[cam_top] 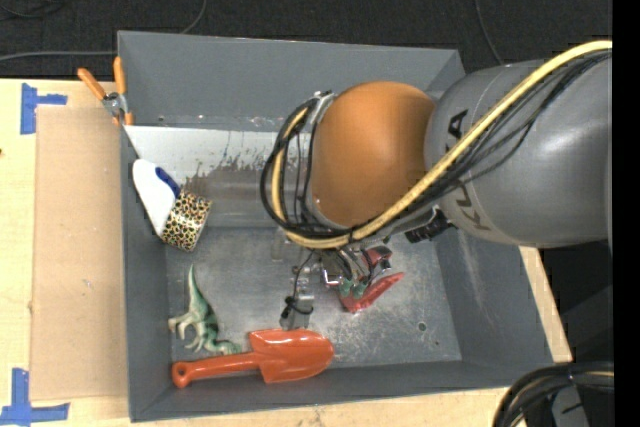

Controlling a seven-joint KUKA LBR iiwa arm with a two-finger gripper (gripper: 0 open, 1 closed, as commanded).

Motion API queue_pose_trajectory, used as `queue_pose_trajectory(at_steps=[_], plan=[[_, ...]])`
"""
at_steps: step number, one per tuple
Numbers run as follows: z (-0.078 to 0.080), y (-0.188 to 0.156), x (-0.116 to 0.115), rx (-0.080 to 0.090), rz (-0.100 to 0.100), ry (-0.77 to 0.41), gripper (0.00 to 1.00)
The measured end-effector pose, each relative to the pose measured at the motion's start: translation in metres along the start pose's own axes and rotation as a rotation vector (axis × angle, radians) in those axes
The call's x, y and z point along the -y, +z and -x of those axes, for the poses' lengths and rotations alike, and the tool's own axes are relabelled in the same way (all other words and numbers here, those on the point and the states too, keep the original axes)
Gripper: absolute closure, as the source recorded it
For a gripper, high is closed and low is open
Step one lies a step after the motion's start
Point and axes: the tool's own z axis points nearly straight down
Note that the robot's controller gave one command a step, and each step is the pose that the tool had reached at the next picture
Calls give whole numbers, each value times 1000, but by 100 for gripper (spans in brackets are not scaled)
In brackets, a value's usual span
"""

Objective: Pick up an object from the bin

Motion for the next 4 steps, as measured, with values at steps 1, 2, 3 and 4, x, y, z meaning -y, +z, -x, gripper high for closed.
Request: queue_pose_trajectory(at_steps=[1, 2, 3, 4], plan=[[2, -4, 1, 8, 1, 5, 0], [-30, 108, 13, 6, 0, -186, 0], [-40, 72, 17, 16, 0, -330, 0], [-38, 107, 30, 13, -2, -170, 0]])
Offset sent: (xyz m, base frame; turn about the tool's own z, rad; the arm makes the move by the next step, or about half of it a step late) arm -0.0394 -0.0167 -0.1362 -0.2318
